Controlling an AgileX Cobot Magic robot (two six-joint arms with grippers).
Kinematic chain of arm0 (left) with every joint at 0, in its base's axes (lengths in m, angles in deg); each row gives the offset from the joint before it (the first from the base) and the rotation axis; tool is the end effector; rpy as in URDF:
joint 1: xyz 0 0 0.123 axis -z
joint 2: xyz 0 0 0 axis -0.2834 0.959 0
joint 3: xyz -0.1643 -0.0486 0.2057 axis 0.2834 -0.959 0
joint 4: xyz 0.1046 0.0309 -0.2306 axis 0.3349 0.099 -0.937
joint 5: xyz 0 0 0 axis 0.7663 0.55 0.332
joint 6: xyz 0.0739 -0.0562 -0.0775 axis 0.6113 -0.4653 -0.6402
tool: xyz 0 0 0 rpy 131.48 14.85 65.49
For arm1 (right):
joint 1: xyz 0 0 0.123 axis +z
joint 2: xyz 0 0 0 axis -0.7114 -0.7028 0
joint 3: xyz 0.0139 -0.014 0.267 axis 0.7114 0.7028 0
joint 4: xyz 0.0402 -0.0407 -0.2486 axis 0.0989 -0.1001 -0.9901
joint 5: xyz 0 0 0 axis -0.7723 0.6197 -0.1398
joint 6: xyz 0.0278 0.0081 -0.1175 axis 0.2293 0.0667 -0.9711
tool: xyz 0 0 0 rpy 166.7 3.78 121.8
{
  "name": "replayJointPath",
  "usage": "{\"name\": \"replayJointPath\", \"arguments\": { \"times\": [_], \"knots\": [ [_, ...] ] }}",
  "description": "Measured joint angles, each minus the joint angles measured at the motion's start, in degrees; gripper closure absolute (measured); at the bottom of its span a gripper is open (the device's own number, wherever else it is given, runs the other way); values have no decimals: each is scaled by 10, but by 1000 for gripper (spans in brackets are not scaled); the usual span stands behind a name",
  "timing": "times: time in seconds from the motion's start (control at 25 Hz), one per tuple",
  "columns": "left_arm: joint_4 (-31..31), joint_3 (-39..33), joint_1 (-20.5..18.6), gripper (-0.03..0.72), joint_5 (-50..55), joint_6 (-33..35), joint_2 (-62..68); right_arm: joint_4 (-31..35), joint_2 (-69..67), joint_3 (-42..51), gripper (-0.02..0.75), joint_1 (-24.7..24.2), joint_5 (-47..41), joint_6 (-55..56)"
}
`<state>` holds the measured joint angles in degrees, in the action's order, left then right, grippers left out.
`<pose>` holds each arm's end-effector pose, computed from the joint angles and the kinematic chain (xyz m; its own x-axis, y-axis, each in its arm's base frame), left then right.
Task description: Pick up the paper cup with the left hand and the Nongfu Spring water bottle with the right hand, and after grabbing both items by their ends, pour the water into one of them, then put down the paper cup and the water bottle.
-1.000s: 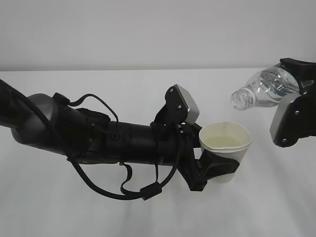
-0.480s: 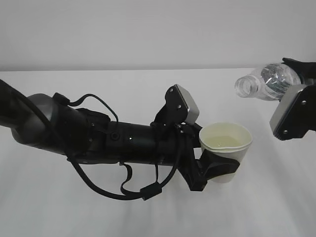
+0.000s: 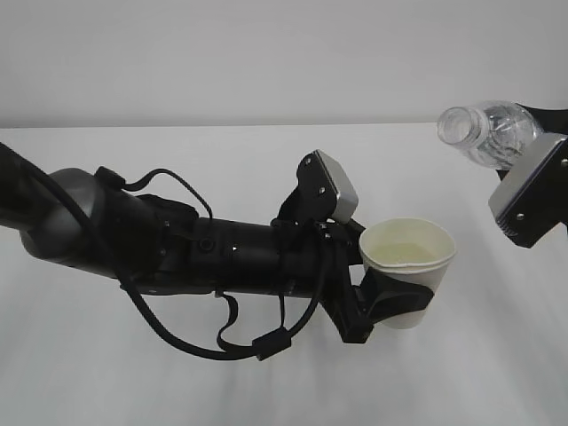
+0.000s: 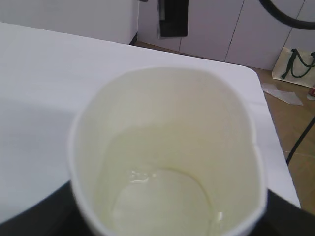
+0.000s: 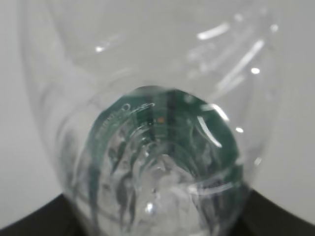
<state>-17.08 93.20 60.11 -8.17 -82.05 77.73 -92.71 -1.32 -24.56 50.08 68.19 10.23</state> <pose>0.2528 -0.3440 0.1072 -0.1556 0.2608 -0.9528 0.9818 0.1468 -0.1202 0.2939 0.0406 0.1772 0.1724 -0.8882 -0.4258 -0.1379 0.4063 -0.9033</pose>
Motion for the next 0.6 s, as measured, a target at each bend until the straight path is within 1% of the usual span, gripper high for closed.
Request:
{"name": "replayJointPath", "arguments": {
  "times": [0.28,0.6],
  "knots": [
    [-3,0,0,214,0,0,0,14,0,0,355,0,0,38],
    [-40,0,0,214,0,0,0,15,0,0,356,0,0,80]
  ]
}}
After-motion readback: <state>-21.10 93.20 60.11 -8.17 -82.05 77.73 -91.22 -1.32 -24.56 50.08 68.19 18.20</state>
